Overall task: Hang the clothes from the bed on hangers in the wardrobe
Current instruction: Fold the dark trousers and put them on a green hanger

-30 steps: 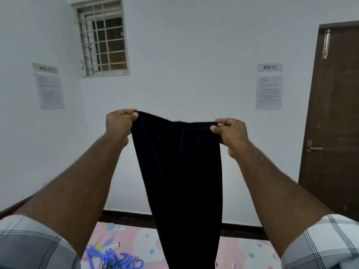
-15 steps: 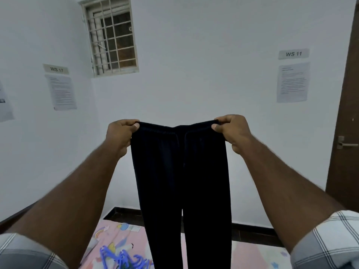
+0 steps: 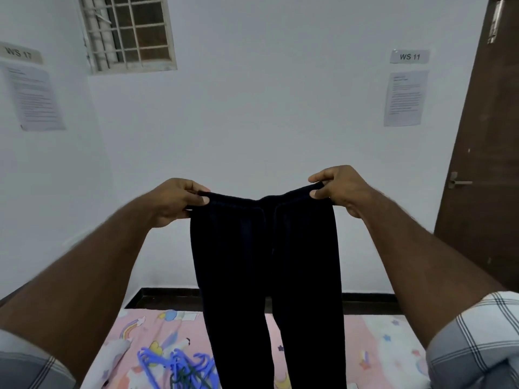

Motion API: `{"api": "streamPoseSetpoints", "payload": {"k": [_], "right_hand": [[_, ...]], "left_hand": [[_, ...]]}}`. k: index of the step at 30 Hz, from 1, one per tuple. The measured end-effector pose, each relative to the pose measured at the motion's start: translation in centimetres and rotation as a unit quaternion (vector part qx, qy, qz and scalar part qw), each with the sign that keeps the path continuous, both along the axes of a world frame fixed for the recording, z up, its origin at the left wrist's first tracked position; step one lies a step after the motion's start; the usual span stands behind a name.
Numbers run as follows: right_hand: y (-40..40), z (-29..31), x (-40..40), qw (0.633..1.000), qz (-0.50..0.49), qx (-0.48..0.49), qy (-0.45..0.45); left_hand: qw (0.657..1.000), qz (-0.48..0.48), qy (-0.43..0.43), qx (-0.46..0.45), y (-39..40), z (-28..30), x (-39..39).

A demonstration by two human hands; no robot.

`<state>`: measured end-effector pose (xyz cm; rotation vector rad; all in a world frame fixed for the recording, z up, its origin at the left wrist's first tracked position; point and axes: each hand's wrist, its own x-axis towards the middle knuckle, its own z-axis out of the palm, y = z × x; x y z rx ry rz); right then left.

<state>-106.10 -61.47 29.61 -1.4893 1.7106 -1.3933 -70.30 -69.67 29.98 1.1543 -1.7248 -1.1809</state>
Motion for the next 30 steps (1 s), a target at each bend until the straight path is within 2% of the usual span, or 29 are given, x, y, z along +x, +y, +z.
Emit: {"api": "streamPoseSetpoints", "payload": {"k": [3,5,9,11,14,17,19,23,24,27,28,30], "right_hand": [[0.3,-0.1,1.4,0.997,-0.014,0.005,0.072],[0.5,-0.1,2.4,0.988,-0.025,0.02,0.148],[1.5,-0.5,4.1,0.936,-0.055,0.1,0.333],[1.8,-0.8,4.3,0.916,-0.061,0.118,0.379],[2.3,0.8,4.7,0.923,-0.086,0.068,0.37],[2.5,5.0,4.9,0.931,-0.151,-0.081,0.323],[2.5,6.8,4.7,0.932,-0.163,-0.15,0.288],[2.4,6.5,3.7,0.933,-0.113,-0.077,0.332],[2.5,6.5,3.4,0.935,-0.114,-0.09,0.323],[2.6,7.1,2.7,0.931,-0.148,-0.207,0.263],[2.6,6.9,2.5,0.93,-0.146,-0.208,0.265],[2.2,5.8,2.1,0.934,-0.112,-0.129,0.313]], "left_hand": [[0.996,-0.041,-0.079,0.0,-1.0,-0.1,1.1],[0.986,-0.053,-0.154,-0.035,-1.4,-0.3,1.5],[0.967,-0.041,-0.22,-0.123,-1.6,-1.2,1.2],[0.957,-0.019,-0.243,-0.157,-1.7,-1.5,0.8],[0.935,0.076,-0.252,-0.238,-1.8,-0.7,0.3],[0.919,0.179,-0.152,-0.316,-1.7,1.8,-0.2],[0.918,0.197,-0.109,-0.327,-1.5,3.2,-0.6],[0.917,0.178,-0.174,-0.313,-1.0,3.3,-1.1],[0.915,0.186,-0.162,-0.32,-0.9,3.1,-1.2],[0.907,0.232,-0.059,-0.347,-0.3,3.1,-2.1],[0.906,0.235,-0.052,-0.348,-0.2,3.1,-2.4],[0.916,0.213,-0.101,-0.325,0.0,2.9,-2.8]]}}
